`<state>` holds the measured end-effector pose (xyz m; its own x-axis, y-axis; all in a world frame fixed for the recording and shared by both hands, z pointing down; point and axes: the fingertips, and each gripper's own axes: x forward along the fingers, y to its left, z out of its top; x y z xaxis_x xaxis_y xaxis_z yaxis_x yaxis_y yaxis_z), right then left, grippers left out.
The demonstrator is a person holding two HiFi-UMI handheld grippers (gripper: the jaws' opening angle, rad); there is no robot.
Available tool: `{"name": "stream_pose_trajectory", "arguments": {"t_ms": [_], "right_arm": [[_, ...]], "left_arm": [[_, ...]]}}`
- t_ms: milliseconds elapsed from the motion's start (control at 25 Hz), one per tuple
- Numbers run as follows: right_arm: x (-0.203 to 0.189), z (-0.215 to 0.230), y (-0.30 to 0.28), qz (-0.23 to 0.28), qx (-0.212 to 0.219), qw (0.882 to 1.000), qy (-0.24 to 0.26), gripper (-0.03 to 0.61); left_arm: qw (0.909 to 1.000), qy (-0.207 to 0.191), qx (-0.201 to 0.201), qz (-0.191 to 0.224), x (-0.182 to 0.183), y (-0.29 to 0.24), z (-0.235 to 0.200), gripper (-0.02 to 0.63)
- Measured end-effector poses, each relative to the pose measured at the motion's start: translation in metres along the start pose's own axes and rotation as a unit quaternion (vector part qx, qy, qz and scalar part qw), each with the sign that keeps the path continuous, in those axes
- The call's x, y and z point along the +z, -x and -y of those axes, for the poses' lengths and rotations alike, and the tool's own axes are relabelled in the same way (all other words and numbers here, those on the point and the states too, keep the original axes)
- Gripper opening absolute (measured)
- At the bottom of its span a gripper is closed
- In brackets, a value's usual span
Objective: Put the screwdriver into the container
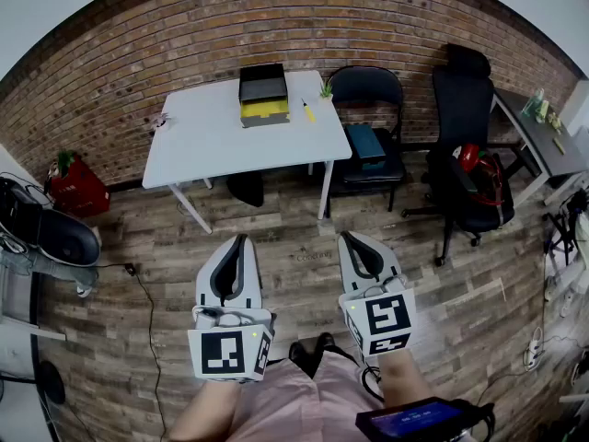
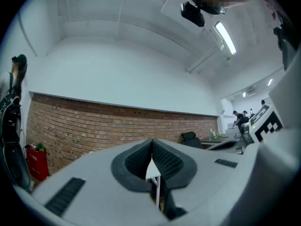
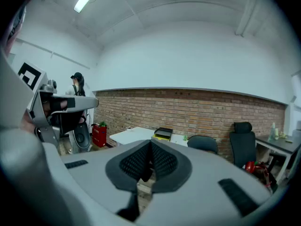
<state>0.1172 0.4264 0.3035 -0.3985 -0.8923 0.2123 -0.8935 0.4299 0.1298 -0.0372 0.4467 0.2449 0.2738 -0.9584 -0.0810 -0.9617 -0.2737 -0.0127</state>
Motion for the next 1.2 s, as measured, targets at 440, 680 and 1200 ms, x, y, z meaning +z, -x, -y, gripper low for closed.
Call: {"name": "stream_pose_trajectory", "arguments": {"t_ms": [440, 680, 1200], "right_arm": [[0.009, 0.005, -0.011, 0.016, -0.016, 1.000, -0.010, 0.067], [0.005, 0.021, -0.028, 0.015, -0.020, 1.000, -0.006, 0.124], [-0.012, 0.075, -0.154, -0.010, -0.007, 1.000, -0.024, 0.124]], "left_arm": [[1.0000, 0.001, 0.001, -0.005, -0.005, -0.004, -0.011, 0.012], [0.9996, 0.002, 0.007, -0.028, -0.024, -0.023, -0.020, 0.012], [0.9974, -0.012, 0.019, -0.068, -0.066, -0.145, -0.063, 0.012]]}}
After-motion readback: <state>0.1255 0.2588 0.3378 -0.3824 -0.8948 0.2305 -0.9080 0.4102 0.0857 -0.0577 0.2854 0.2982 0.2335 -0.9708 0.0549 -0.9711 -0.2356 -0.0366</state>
